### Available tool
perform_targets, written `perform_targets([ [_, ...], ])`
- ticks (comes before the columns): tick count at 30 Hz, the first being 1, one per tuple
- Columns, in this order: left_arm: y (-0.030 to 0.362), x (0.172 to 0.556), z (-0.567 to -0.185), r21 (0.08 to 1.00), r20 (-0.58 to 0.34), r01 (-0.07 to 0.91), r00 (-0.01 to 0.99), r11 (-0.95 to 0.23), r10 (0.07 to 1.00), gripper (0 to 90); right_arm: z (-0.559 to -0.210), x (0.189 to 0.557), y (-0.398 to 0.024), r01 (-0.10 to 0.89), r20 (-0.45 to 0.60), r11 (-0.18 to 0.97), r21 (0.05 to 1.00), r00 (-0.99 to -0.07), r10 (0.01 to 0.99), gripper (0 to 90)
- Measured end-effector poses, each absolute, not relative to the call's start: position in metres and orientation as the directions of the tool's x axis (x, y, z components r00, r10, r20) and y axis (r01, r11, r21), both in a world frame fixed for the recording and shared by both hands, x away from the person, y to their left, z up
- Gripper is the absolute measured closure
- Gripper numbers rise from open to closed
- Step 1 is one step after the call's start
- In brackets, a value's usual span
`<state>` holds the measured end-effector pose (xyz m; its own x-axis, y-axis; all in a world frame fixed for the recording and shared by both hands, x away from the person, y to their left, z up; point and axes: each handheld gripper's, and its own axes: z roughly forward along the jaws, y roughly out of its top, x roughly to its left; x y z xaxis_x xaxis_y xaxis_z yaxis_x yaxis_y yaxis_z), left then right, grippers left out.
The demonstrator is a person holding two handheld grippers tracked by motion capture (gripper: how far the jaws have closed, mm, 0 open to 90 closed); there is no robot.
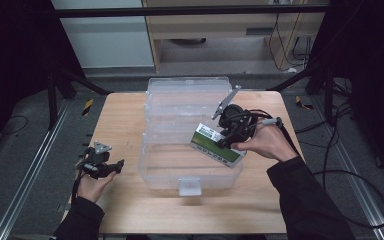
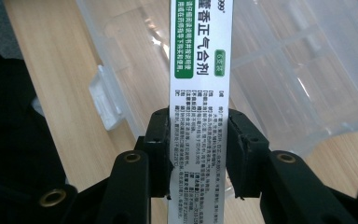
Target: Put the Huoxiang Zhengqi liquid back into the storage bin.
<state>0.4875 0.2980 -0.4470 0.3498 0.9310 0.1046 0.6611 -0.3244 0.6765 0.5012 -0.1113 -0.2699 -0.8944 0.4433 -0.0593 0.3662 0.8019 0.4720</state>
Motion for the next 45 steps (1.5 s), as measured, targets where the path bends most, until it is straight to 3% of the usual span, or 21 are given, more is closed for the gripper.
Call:
perform_targets([
  [23, 0.298, 0.488, -0.45, 0.67, 0.107, 0.667, 0.349, -0.327, 0.931, 38.4, -0.293, 0.513, -0.097, 0.147, -0.077, 0.91, 0.389, -0.979, 0.191, 64.2],
  [45, 0.299, 0.489, -0.45, 0.669, 0.107, 0.668, 0.348, -0.326, 0.932, 38.5, -0.315, 0.519, -0.092, 0.039, -0.08, 0.958, 0.285, -0.995, 0.064, 64.0],
])
